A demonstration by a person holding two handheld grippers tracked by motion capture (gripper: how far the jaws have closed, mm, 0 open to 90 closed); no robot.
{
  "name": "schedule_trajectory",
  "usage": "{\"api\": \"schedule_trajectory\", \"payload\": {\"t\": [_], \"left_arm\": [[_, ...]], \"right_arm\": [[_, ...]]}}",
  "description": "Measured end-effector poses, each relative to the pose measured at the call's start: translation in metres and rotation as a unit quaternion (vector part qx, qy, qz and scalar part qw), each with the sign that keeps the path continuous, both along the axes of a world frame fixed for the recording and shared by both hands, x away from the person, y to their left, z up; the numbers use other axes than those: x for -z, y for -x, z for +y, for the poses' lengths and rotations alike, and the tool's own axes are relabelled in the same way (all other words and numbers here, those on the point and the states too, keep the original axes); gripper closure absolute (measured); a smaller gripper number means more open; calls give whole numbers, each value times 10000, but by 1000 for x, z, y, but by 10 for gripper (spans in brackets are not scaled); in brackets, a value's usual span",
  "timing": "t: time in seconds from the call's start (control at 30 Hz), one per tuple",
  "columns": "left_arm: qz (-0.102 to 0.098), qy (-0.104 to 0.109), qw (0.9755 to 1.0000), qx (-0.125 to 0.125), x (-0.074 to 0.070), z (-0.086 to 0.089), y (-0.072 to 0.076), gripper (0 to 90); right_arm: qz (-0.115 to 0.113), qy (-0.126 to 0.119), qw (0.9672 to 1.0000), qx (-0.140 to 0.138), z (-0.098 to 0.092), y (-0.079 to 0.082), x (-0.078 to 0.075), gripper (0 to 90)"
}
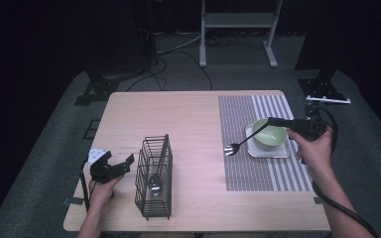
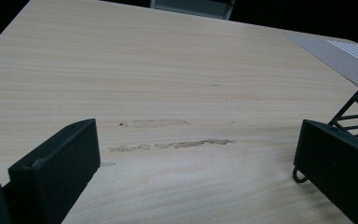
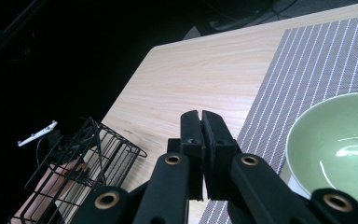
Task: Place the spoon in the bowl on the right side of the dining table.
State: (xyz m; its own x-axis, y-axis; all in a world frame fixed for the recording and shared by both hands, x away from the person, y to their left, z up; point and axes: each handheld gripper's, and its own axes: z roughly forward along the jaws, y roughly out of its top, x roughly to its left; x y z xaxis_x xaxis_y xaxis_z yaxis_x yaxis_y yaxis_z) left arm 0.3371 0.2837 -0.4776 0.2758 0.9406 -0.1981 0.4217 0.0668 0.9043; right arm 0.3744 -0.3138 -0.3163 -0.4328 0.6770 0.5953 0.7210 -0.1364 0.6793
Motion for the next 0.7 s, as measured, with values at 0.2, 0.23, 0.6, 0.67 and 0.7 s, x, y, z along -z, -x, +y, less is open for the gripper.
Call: {"api": "schedule_trajectory", "payload": {"t": [0.2, 0.23, 0.6, 0.67, 0.7], "left_arm": [[-1, -2, 10000, -3, 0, 0, 0, 0], [0, -3, 10000, -3, 0, 0, 0, 0], [0, -4, 10000, -4, 0, 0, 0, 0], [-2, -3, 10000, -6, 0, 0, 0, 0], [-1, -4, 10000, -7, 0, 0, 0, 0]], "right_arm": [[-44, -5, 10000, 71, -6, 1, -2, 876], [-44, -5, 10000, 71, -6, 1, -2, 876], [-57, -27, 9996, 277, -22, 2, -4, 876], [-40, -35, 9995, 301, -23, 2, -4, 876], [-53, -31, 9995, 314, -24, 2, -4, 876]]}}
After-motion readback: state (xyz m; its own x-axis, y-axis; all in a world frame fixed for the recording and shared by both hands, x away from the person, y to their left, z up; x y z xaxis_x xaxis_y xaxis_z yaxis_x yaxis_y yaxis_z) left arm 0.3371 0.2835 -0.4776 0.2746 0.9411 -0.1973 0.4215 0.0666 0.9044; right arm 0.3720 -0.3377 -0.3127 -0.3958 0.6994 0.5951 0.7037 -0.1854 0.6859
